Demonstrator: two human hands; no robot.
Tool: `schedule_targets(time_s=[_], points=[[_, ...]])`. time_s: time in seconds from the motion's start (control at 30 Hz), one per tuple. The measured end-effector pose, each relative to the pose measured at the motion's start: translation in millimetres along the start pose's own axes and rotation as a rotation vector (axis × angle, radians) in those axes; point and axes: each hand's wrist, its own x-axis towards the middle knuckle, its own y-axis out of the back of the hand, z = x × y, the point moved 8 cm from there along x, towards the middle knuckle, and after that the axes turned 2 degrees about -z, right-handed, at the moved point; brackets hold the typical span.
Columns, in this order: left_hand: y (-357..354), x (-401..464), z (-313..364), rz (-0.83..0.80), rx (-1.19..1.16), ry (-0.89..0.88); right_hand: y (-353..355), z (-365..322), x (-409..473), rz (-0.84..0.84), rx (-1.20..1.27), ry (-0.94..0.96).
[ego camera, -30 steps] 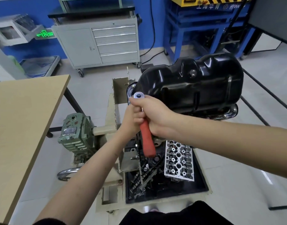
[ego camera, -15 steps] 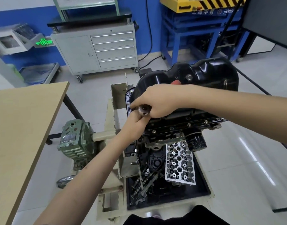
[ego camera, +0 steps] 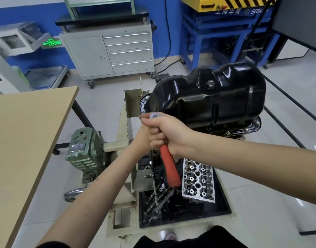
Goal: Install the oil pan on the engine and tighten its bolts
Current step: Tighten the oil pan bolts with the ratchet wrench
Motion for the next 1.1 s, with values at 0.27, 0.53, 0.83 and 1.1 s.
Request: schedule_targets(time_s=[0.27,0.53,0.83,1.1], points=[[-5,-12,-58,0.372,-1.372,-0.387,8,-30,7,-0.033,-0.076,-0.143],[50,-13,-93,0.616,-1.482,-0.470,-25,-97,-18,-0.371,-0.003,0.029],[26,-24,-114,0.664,-1.287,-0.318,-17,-93,-32,-0.519,0.074,0.099],[-10,-41,-91,0.261,-1.879,-0.135,-4,-72,8,-0.178,0.056,0.346]])
